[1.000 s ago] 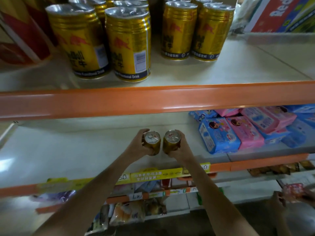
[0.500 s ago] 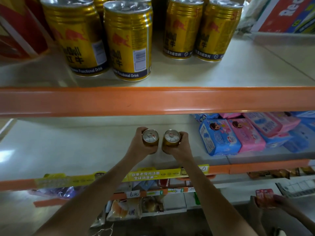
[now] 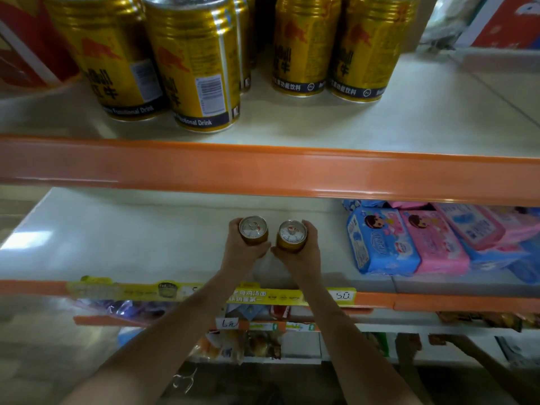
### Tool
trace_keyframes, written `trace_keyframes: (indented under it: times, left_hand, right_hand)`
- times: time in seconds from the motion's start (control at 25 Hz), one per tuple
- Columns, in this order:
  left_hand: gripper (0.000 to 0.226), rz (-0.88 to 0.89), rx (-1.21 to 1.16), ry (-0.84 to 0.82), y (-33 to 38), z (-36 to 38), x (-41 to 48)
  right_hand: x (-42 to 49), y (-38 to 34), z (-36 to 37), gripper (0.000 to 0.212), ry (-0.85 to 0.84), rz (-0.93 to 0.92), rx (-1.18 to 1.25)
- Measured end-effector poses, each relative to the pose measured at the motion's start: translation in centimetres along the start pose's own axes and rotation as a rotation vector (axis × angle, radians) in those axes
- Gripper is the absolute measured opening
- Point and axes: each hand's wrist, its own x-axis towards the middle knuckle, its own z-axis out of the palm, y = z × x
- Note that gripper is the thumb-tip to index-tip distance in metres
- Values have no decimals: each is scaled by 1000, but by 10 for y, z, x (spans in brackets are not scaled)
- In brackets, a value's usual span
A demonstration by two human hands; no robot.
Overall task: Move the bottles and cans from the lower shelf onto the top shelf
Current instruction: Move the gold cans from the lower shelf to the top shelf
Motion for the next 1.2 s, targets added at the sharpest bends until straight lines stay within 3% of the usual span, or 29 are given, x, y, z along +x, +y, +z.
trace_keyframes:
  times: [0.16,0.52,0.72,1.04,1.2]
  left_hand:
    - [65,-12,27,0,10,-4,-2]
    - [65,36,84,13,29,-49,-30]
    - [65,79,68,13,36,-82,-57]
    - [59,183,5,-28,64,-147,-125]
    - [52,193,-3,-19,91,-163,-145]
  right_hand:
    - [8,0,-5,68,-44,30,-42]
    - [-28,-32,-10,55,-63,-30,36]
    - [-67,-57,-1,67,-27,-63,-8]
    - [-147,-111,-1,58,-34,-200,-7]
    - [-166,-142,5,66,-21,-250,-14]
